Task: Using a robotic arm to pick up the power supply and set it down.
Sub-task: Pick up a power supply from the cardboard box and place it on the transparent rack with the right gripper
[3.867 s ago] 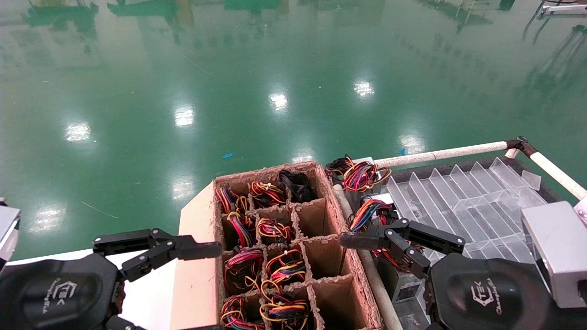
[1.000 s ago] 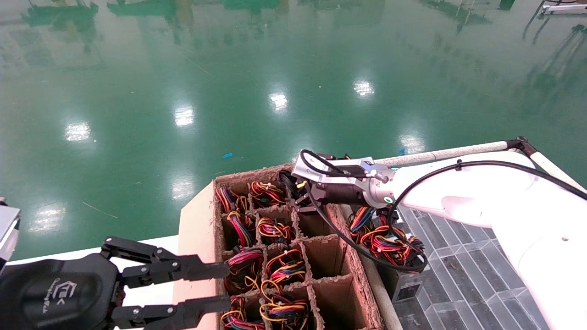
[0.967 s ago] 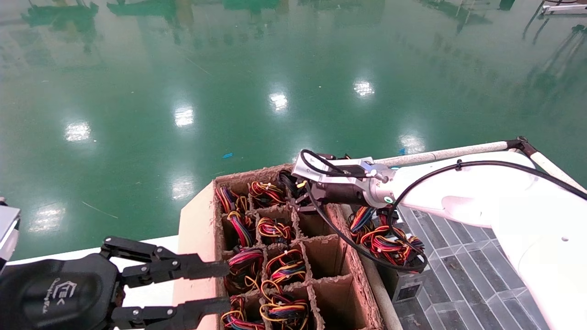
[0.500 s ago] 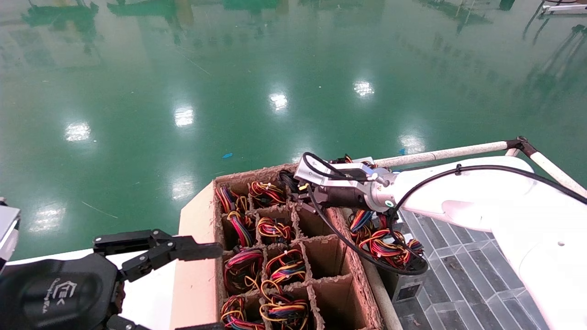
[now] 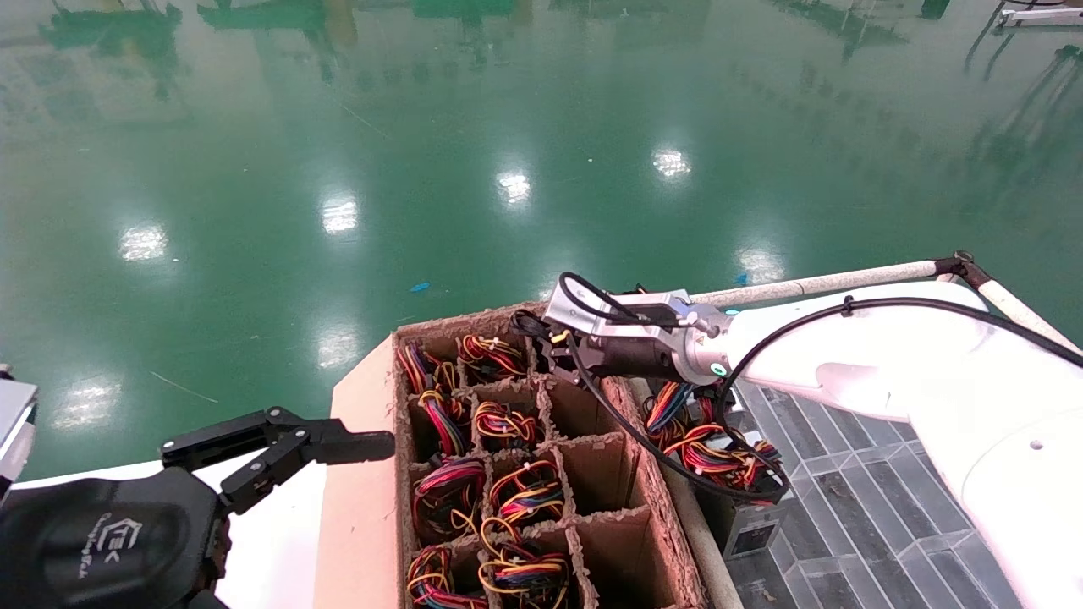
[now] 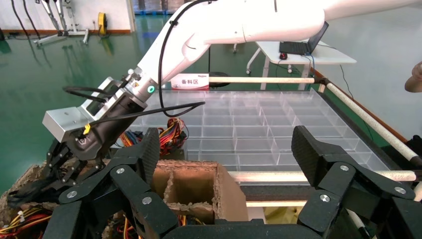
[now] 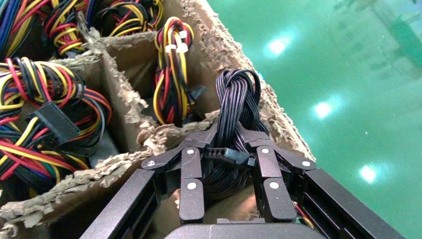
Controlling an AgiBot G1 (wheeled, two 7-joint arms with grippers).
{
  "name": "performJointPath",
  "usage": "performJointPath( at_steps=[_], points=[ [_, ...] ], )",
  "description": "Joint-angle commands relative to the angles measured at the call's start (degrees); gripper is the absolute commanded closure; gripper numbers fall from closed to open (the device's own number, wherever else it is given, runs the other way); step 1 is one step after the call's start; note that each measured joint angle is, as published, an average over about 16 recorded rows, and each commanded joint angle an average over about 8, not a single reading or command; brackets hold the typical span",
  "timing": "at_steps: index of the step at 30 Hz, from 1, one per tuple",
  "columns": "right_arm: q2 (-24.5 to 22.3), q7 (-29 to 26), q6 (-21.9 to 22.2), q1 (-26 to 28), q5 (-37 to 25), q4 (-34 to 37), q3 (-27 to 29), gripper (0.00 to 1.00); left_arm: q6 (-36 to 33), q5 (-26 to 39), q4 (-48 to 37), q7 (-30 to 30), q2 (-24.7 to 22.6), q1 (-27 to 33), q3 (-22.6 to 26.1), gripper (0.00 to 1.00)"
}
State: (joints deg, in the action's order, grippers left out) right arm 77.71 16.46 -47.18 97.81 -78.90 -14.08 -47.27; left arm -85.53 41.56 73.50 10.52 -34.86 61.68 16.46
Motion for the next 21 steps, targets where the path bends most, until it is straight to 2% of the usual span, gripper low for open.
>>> performJointPath(
  at_steps=[1, 12, 21],
  points=[
    [0.0, 0.0, 0.1, 0.2, 0.5, 0.1, -0.2, 1.00, 0.0, 0.0, 0.0, 0.0, 0.0, 0.0, 0.0, 0.00],
    [-1.0, 1.6, -2.1, 2.9, 4.6, 2.1, 0.9, 1.00, 0.0, 0.0, 0.0, 0.0, 0.0, 0.0, 0.0, 0.00],
    [-3.2, 3.6, -7.6, 6.3, 9.1, 3.5, 3.7, 1.00, 0.0, -0.1, 0.0, 0.0, 0.0, 0.0, 0.1, 0.00]
  ],
)
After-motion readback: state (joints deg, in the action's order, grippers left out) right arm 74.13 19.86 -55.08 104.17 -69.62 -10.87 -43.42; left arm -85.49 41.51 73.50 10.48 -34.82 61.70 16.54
